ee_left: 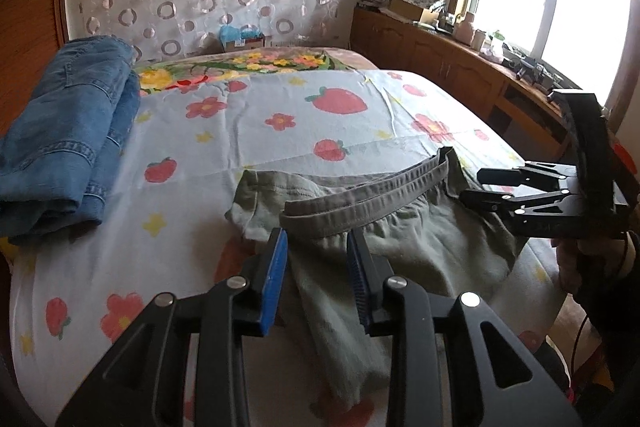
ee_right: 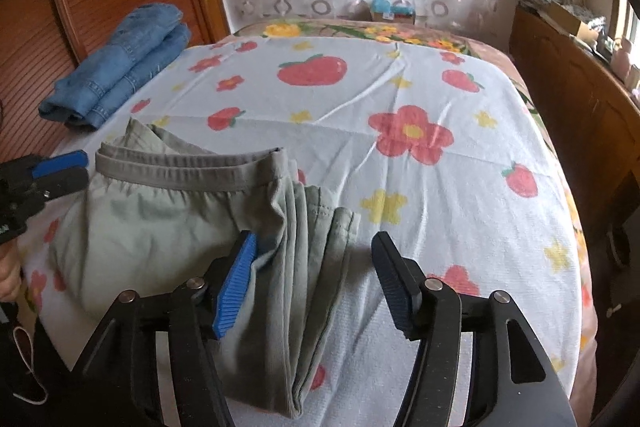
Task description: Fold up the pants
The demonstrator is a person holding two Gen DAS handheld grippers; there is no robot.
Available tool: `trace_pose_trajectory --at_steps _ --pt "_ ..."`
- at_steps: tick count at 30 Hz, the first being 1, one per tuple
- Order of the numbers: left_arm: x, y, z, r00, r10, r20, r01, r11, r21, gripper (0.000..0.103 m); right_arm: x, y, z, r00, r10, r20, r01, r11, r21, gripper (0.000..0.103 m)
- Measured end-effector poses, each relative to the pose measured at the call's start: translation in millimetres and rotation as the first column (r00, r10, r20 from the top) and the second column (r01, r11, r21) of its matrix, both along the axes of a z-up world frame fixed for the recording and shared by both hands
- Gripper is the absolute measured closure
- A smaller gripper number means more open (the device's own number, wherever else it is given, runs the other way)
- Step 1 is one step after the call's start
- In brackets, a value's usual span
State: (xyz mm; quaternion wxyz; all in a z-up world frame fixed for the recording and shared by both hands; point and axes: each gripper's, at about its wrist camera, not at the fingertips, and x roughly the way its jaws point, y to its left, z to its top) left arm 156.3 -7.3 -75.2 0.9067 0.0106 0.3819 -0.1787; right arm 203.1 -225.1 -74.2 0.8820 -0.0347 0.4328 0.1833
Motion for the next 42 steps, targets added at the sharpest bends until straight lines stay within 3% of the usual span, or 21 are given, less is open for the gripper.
trace_pose_trajectory --at_steps 6,12,14,18,24,28,32,38,42 --pt "11.2 -2.9 -2.6 1.0 -0.016 -0.016 0.016 1.0 0.001 0.074 -0.7 6.4 -3.2 1.0 0.026 0.001 -0.026 0.999 -0.021 0.029" --pt "22.8 -5.6 -4.2 1.0 -0.014 -0.017 0.015 1.0 0.028 0.074 -1.0 5.1 -3.6 1.0 0.02 0.003 -0.02 1.0 -0.016 0.029" --pt "25.0 -9.7 -2.5 1.0 -0.026 0.0 0.026 0.999 0.044 0.083 -1.2 5.4 -3.7 1.0 0.02 0.002 -0.02 1.0 -0.015 0.029" --pt "29.7 -14.7 1.6 0.999 -0.035 0.037 0.032 0.996 0.078 0.084 -1.4 5.2 -4.0 1.0 0.02 0.004 -0.02 1.0 -0.019 0.029" --pt "34.8 -8.9 -2.8 1.0 -0.008 0.006 0.008 0.996 0.084 0.084 -2.2 3.6 -3.5 1.0 0.016 0.006 -0.015 1.0 -0.014 0.029" --pt "26.5 0.0 7.0 1.0 0.001 0.006 -0.001 1.0 0.028 0.077 -2.6 4.5 -3.6 1.0 0.016 0.007 -0.016 1.0 -0.018 0.029" --pt "14.0 3.9 14.0 1.0 -0.01 0.029 0.009 1.0 0.021 0.07 -3.0 4.0 -3.3 1.0 0.015 0.007 -0.015 1.0 -0.015 0.029" --pt "20.3 -2.2 -5.2 0.999 -0.017 -0.031 0.019 0.998 0.067 0.066 -3.0 3.6 -3.5 1.0 0.015 0.007 -0.015 1.0 -0.015 0.029" --pt "24.5 -2.9 -13.4 0.998 -0.027 -0.052 0.029 0.999 0.028 0.066 -3.1 3.1 -3.6 1.0 0.015 0.008 -0.015 1.0 -0.014 0.029"
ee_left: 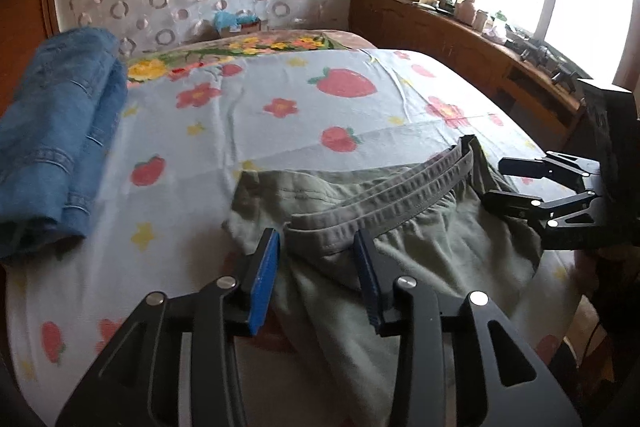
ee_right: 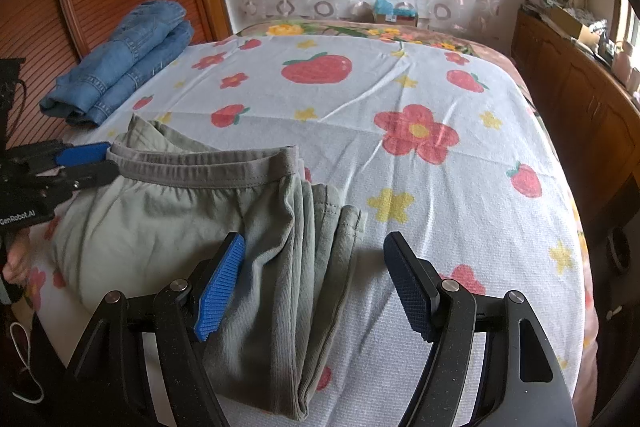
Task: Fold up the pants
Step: 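Move both grippers to the grey waistband edge of the folded pants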
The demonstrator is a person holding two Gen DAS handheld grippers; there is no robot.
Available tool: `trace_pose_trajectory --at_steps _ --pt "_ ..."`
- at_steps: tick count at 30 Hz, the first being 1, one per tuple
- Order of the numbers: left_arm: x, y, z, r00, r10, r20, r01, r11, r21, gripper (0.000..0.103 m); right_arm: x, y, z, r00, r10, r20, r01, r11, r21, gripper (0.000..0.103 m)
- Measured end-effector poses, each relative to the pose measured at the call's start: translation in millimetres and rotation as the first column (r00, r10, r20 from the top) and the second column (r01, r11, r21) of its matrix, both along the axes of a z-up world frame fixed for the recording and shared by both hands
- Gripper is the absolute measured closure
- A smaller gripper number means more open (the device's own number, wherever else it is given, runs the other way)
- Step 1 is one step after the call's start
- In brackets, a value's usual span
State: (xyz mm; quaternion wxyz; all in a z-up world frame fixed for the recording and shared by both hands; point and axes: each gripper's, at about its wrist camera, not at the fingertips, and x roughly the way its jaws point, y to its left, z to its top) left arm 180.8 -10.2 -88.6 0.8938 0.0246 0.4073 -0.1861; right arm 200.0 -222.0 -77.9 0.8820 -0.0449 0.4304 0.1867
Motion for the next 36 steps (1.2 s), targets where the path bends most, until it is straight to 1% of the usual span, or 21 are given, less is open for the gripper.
trace_pose_trajectory --at_steps 3,4,5,6,7,10,13,15,20,22,24,26,30,32,36 --pt "1.2 -0.1 -1.3 1.0 -0.004 0.01 0.004 1.0 -0.008 0.068 0.1 0.3 -0.1 1.0 0.0 0.0 0.0 1.0 0.001 0.029" --pt "2.7 -0.5 -1.2 1.0 -0.011 0.009 0.011 1.0 -0.011 0.078 0.0 0.3 -0.1 1.0 0.0 0.0 0.0 1.0 0.002 0.029" --pt "3.2 -0.8 -0.6 1.0 -0.014 0.015 0.014 1.0 -0.003 0.084 0.0 0.1 0.2 1.0 -0.001 0.0 0.001 1.0 0.004 0.029" --pt "2.2 -0.9 0.8 1.0 -0.016 0.026 0.015 1.0 0.004 0.087 -0.3 -0.2 0.5 1.0 -0.001 0.0 0.001 1.0 0.007 0.029" --pt "1.0 -1.5 5.1 0.999 -0.014 0.048 0.013 1.0 0.014 0.094 -0.7 -0.3 1.0 1.0 -0.001 0.0 0.001 1.0 0.012 0.029" --pt "-1.7 -3.3 20.9 0.996 -0.013 0.093 0.013 1.0 0.002 0.094 -0.8 1.4 2.3 1.0 -0.007 0.001 0.007 1.0 0.015 0.029" --pt "1.9 -8.4 31.9 0.992 -0.017 0.123 0.014 1.0 0.024 0.094 -0.6 2.9 2.1 1.0 -0.009 0.002 0.009 1.0 0.01 0.029" --pt "8.1 -9.8 30.9 0.993 -0.012 0.114 0.008 0.999 0.035 0.094 -0.2 4.7 1.5 1.0 -0.009 0.003 0.009 1.0 0.003 0.029" --pt "15.8 -4.2 17.0 0.999 0.023 0.044 -0.024 0.999 0.026 0.083 -0.4 5.6 1.0 1.0 -0.01 0.003 0.01 1.0 0.005 0.029" --pt "13.3 -2.9 13.5 0.999 0.023 0.039 -0.025 0.999 0.042 0.078 -0.3 7.5 0.9 1.0 -0.01 0.003 0.01 1.0 0.005 0.029" --pt "10.0 -2.0 11.3 0.999 0.023 0.039 -0.025 0.998 0.06 0.075 -0.4 7.3 0.8 1.0 -0.01 0.004 0.01 1.0 0.002 0.029" --pt "7.8 0.0 9.3 0.999 0.02 0.03 -0.022 0.998 0.055 0.071 -0.4 5.6 0.8 1.0 -0.01 0.003 0.01 1.0 0.004 0.029" --pt "5.7 2.6 -0.7 1.0 0.016 0.003 -0.017 0.998 0.067 0.07 -0.6 4.7 0.7 1.0 -0.01 0.004 0.01 1.0 0.003 0.029" --pt "6.1 2.1 -8.2 1.0 0.016 -0.012 -0.015 0.997 0.078 0.067 -0.5 5.5 0.7 1.0 -0.01 0.004 0.01 1.0 0.003 0.029" --pt "2.3 0.9 -12.0 1.0 0.02 0.003 -0.02 0.996 0.086 0.064 -0.4 6.4 0.6 1.0 -0.01 0.004 0.01 1.0 0.004 0.029"
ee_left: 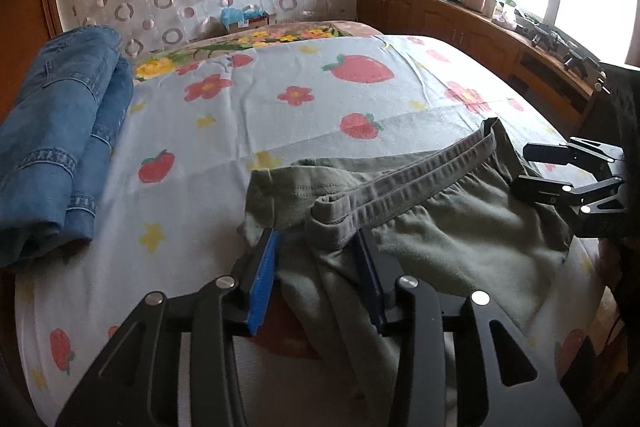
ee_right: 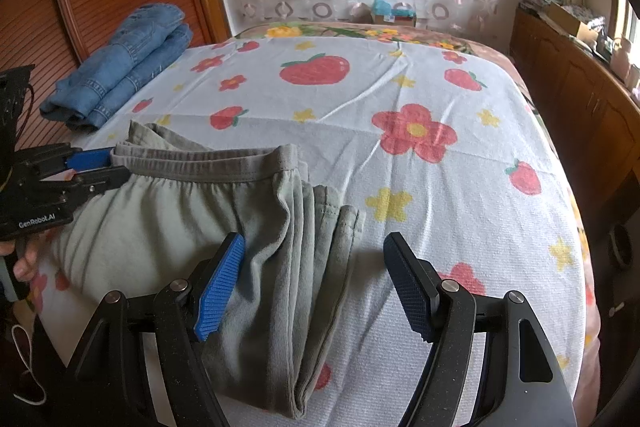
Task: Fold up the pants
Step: 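Move both grippers to the grey waistband edge of the folded pants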
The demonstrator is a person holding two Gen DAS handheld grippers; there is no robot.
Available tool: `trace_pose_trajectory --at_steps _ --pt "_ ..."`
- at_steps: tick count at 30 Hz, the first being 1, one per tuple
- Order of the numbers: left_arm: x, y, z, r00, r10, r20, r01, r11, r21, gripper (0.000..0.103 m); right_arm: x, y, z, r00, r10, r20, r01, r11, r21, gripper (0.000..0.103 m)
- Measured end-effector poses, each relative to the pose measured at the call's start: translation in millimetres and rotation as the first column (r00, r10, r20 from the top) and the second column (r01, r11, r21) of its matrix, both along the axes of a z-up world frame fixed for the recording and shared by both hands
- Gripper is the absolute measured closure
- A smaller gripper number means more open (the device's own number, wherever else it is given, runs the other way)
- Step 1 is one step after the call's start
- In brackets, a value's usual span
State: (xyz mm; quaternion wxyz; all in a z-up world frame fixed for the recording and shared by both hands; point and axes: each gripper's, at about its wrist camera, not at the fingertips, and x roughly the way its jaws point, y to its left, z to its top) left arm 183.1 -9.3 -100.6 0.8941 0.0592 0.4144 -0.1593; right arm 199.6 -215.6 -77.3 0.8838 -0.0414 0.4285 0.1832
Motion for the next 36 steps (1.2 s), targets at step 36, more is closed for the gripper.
trace_pose_trajectory --at_steps 36 --pt "15.9 23.7 2.3 0.997 0.047 -0.065 -0.053 0.994 -0.097 0.055 -0.1 -3.4 -0.6 1.0 -0.002 0.002 0.002 1.0 0.007 0.029"
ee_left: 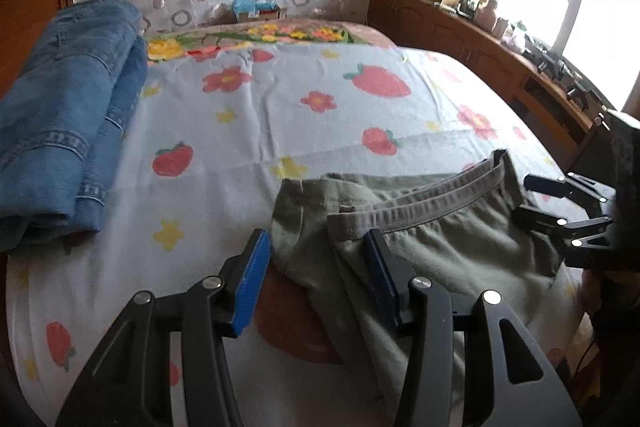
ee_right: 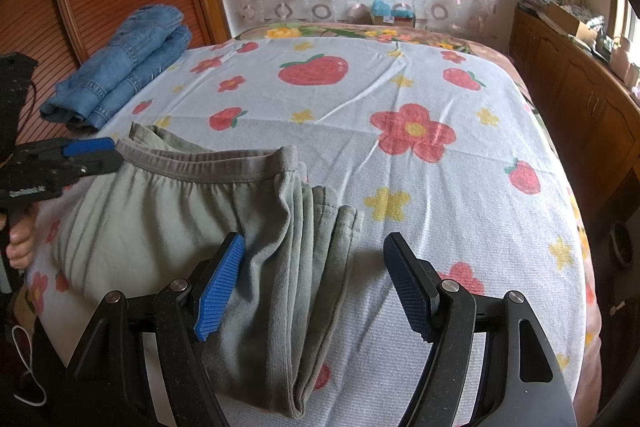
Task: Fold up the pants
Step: 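Move both grippers to the grey waistband edge of the folded pants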
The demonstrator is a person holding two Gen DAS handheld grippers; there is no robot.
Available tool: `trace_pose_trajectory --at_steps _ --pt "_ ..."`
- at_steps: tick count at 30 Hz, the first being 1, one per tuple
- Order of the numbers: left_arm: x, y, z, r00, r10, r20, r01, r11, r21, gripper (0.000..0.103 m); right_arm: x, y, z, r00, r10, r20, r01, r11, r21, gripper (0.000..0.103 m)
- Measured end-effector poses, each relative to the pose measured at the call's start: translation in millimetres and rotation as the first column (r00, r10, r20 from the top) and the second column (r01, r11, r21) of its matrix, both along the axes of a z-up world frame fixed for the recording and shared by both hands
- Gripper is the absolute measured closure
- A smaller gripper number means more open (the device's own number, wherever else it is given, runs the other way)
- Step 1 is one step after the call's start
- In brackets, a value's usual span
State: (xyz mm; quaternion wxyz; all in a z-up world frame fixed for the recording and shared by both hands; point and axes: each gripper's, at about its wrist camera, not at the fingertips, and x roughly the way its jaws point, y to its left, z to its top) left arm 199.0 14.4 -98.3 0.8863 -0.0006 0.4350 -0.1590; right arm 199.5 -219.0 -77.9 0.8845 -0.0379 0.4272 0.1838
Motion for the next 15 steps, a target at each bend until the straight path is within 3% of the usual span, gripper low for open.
trace_pose_trajectory --at_steps 13,15 --pt "-2.1 -5.3 -7.7 0.999 -0.021 0.035 0.019 0.999 0.035 0.048 1.3 4.7 -1.1 1.0 0.006 0.003 -0.006 1.0 -0.019 0.03" --pt "-1.9 -5.2 -7.8 0.999 -0.021 0.034 0.019 0.999 0.034 0.048 1.3 6.1 -0.8 1.0 0.015 0.006 -0.015 1.0 -0.021 0.043"
